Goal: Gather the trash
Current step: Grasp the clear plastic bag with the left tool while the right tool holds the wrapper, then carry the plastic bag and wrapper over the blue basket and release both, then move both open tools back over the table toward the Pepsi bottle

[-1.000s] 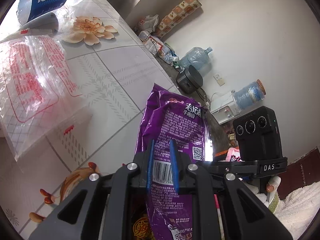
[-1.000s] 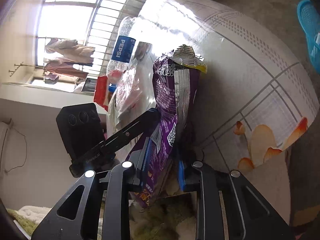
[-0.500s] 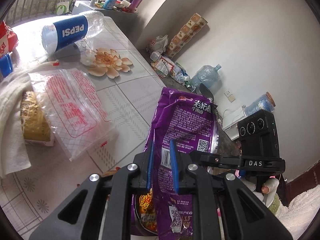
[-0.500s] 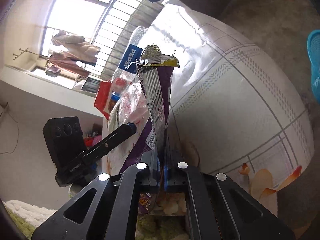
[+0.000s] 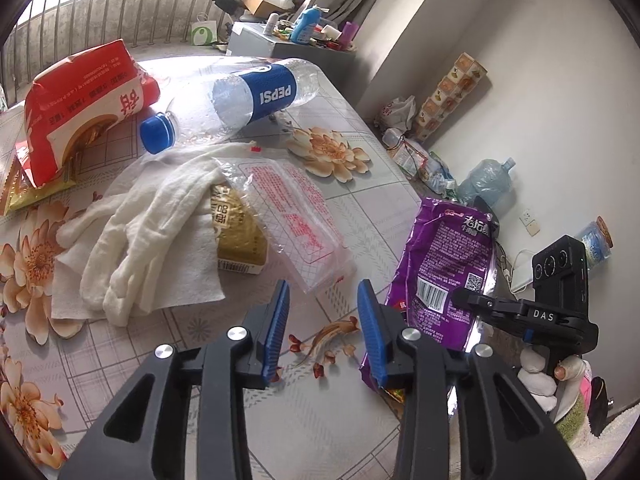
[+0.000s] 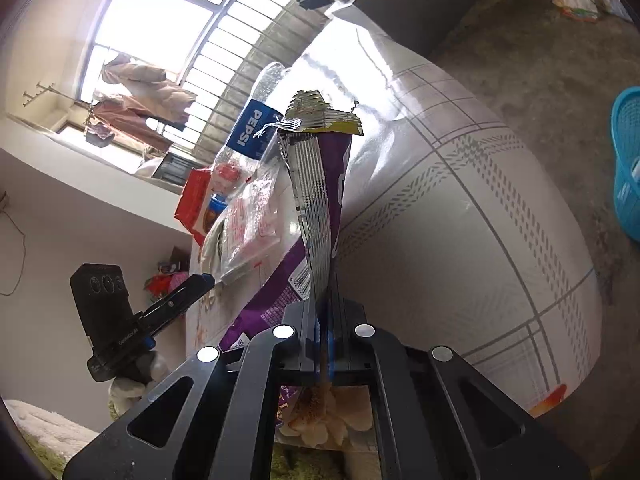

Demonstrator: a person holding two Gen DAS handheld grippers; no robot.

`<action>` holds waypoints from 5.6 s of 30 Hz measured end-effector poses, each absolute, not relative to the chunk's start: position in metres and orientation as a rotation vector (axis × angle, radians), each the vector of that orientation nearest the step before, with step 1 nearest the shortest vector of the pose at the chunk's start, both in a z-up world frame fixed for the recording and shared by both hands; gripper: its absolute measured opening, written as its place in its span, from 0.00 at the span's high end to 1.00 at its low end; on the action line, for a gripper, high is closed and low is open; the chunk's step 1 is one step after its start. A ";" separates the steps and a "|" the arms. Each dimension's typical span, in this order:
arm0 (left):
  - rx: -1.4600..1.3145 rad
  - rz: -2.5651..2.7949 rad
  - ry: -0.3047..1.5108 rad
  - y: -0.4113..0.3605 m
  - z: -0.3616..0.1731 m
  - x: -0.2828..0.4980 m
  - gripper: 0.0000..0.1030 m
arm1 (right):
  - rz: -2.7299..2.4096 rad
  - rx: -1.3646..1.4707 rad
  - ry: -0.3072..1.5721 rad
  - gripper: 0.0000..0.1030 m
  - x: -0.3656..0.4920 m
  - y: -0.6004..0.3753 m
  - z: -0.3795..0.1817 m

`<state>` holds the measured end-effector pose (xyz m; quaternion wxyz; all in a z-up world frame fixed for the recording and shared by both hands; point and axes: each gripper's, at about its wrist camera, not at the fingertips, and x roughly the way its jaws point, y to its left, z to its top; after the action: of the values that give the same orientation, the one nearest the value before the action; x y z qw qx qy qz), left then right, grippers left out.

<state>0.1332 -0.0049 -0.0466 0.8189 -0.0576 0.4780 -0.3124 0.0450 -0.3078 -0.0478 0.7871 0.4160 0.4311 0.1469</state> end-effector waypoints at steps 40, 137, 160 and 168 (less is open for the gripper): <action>-0.228 -0.675 0.989 -0.032 -0.047 0.137 0.96 | 0.325 0.971 0.848 1.00 0.031 -0.320 -0.040; 0.405 -1.161 0.785 -0.391 0.015 0.160 0.12 | -0.652 0.652 0.498 0.13 -0.050 -0.519 -0.050; -0.223 -0.410 0.576 0.068 0.048 0.139 0.06 | -0.089 0.389 0.452 0.08 0.039 -0.348 0.038; -0.250 -0.340 0.523 0.133 0.051 0.160 0.06 | 0.095 0.446 0.519 0.08 0.082 -0.297 0.057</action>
<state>0.1603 0.1326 0.0511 0.9441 -0.1229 0.2564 -0.1669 0.0819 -0.2966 0.0574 0.9409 0.2188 0.2545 0.0464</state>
